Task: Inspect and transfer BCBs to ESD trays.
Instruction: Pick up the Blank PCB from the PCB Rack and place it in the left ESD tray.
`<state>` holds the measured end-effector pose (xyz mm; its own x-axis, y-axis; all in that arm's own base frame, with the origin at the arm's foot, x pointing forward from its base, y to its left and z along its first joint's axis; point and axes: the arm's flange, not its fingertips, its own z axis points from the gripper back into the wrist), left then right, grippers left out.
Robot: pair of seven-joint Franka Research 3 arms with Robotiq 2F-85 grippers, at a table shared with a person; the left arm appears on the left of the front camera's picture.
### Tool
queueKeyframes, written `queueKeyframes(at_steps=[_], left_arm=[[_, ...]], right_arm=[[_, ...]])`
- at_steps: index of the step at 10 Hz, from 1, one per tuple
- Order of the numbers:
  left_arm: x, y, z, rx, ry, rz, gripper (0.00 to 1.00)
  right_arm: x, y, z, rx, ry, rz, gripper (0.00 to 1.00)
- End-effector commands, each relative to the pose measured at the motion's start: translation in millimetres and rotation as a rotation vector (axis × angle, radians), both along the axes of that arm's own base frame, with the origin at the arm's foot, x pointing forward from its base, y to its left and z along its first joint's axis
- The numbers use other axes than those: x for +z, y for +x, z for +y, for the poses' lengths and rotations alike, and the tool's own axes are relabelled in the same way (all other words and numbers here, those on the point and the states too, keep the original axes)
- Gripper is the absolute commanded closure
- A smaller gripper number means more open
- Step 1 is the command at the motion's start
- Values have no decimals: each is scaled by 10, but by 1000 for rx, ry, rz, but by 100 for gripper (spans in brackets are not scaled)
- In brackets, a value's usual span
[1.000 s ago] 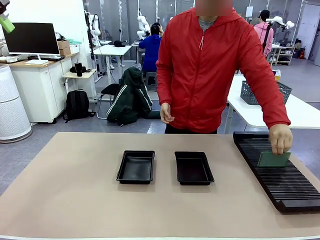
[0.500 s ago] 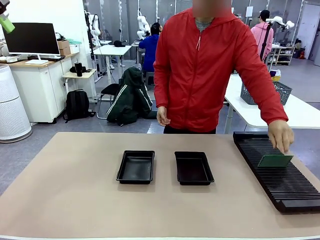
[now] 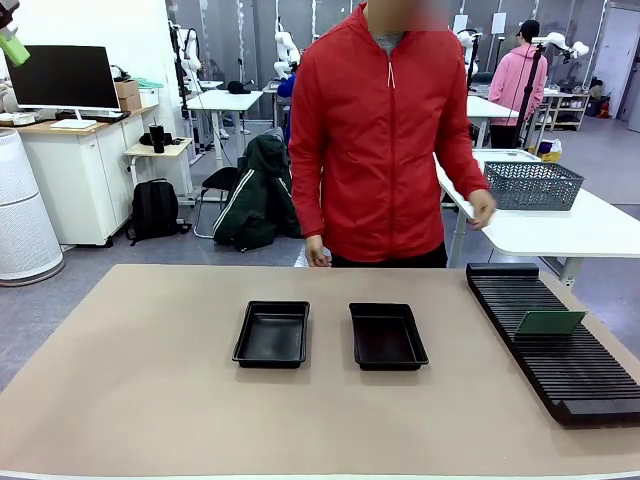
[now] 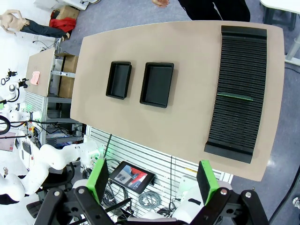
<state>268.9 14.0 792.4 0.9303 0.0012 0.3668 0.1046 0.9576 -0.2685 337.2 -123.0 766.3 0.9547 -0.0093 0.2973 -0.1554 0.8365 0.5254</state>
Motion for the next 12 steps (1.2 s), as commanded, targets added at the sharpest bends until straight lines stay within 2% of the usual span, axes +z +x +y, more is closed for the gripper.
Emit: queueKeyframes(at_steps=[1,3,6,10,11,12], left_arm=[[-10,-16,2,2,-1,-4,0],[-10,-16,2,2,-1,-4,0],[-10,-16,2,2,-1,-4,0],[-10,-16,2,2,-1,-4,0],[-10,-16,2,2,-1,-4,0],[-10,-16,2,2,-1,-4,0]], right_arm=[[0,0,0,0,0,0,0],[-135,118,131,76,-122,-61,0],[-588,353,248,286,-342,-187,0],[-1307,614,259,671,-681,-358,0],[-1495,701,270,787,-703,-408,0],[-1705,817,278,887,-735,-422,0]])
